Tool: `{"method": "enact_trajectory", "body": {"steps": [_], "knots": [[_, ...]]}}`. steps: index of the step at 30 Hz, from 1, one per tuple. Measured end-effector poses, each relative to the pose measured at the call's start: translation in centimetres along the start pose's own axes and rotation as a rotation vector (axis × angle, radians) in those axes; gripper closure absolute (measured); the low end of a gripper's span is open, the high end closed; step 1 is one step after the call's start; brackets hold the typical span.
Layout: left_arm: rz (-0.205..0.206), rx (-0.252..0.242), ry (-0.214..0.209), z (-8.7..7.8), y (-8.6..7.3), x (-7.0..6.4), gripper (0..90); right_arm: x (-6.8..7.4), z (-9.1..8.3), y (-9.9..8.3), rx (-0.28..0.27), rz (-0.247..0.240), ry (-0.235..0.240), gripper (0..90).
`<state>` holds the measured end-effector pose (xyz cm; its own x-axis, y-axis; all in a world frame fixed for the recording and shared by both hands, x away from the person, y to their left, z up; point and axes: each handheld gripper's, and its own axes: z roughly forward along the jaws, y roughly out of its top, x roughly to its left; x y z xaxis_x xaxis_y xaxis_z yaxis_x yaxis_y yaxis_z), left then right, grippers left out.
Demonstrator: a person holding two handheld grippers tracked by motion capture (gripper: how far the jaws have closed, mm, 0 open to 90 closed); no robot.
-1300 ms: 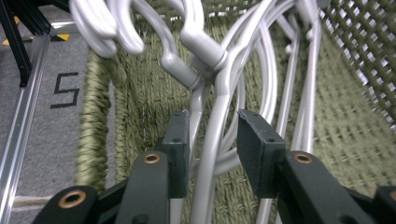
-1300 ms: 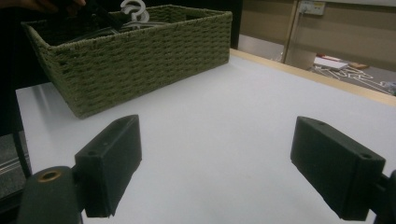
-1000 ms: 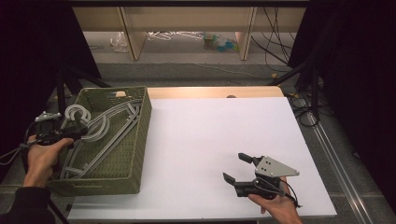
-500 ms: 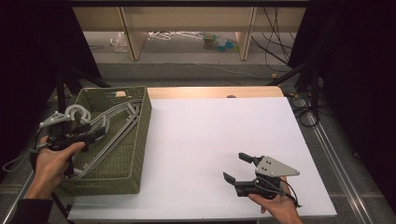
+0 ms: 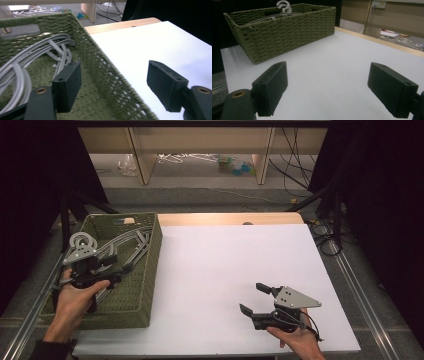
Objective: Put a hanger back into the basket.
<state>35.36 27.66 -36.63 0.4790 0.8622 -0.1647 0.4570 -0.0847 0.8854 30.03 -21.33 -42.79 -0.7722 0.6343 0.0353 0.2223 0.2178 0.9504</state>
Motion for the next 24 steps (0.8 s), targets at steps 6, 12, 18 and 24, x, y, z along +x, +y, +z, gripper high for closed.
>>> {"method": "enact_trajectory", "body": {"steps": [6, 12, 18, 24], "knots": [[0.022, -0.005, -0.039, 0.1, -0.2, -1.8, 26.8, 0.0, 0.3, 0.0, -0.013, 0.005, 0.013, 17.2], [0.048, 0.013, -0.072, 0.2, -0.8, -3.6, 26.5, -0.1, 0.2, 0.0, -0.001, 0.0, 0.005, 17.2], [0.079, 0.004, -0.087, -0.1, -0.9, -4.9, 26.5, 0.0, 0.2, 0.0, -0.012, -0.001, 0.009, 17.2], [0.095, 0.002, -0.08, -0.4, -0.8, -6.0, 26.6, -0.1, 0.1, 0.0, -0.002, -0.005, 0.005, 17.2]]}}
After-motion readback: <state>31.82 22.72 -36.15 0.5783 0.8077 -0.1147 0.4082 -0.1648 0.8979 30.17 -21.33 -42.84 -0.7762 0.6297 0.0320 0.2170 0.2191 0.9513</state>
